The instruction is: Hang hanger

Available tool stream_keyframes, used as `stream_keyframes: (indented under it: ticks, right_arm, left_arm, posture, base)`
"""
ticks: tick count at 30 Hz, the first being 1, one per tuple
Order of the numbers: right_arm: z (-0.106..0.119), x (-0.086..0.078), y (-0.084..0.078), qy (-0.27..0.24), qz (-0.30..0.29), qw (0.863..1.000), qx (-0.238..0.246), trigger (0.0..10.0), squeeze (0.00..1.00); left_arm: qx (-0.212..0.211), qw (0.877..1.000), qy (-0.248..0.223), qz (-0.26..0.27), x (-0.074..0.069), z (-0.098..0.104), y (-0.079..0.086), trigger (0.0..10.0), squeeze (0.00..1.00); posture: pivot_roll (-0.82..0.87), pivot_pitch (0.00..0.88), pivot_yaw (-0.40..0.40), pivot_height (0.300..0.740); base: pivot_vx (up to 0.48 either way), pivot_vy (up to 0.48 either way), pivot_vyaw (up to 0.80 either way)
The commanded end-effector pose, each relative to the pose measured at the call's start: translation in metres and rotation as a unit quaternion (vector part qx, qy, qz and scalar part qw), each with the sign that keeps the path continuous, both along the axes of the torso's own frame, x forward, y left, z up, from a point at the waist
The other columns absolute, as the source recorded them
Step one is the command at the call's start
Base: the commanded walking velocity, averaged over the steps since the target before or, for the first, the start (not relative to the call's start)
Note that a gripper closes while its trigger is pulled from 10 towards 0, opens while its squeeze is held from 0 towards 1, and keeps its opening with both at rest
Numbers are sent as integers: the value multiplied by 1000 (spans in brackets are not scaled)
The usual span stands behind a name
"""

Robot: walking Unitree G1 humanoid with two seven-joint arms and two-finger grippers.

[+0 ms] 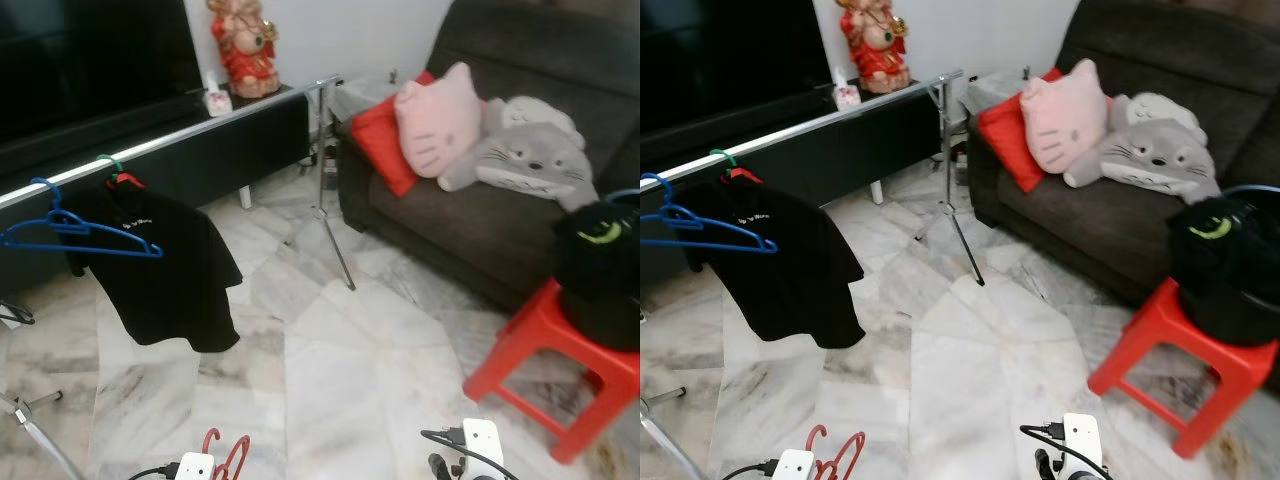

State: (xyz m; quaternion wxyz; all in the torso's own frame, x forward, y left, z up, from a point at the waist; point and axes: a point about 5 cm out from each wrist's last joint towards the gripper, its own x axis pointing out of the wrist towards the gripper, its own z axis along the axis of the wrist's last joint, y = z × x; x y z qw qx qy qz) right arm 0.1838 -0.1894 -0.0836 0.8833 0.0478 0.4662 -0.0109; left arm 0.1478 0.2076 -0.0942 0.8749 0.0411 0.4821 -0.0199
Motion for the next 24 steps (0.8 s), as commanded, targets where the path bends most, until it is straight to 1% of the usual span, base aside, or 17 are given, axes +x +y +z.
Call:
stream_keyframes:
  ticks: [1, 22, 24]
  right_arm:
    - [0, -4, -10, 4, -8, 1000, -12, 10000, 0]
    - [0, -4, -10, 7, -3, 1000, -14, 10000, 0]
    - [0, -4, -10, 6, -3, 1000, -14, 10000, 0]
  left_arm:
    - [-3, 1000, 18, -1, -7, -4, -3, 10000, 0]
    - [-4, 1000, 19, -4, -7, -4, -7, 10000, 0]
    - [-4, 1000, 18, -4, -7, -4, -7, 10000, 0]
  posture:
    - [7, 0, -19, 716]
    - [4, 0, -18, 716]
    - [5, 0, -17, 716]
  base:
    - [398, 0, -656]
    - [400, 0, -727]
    - [401, 0, -294]
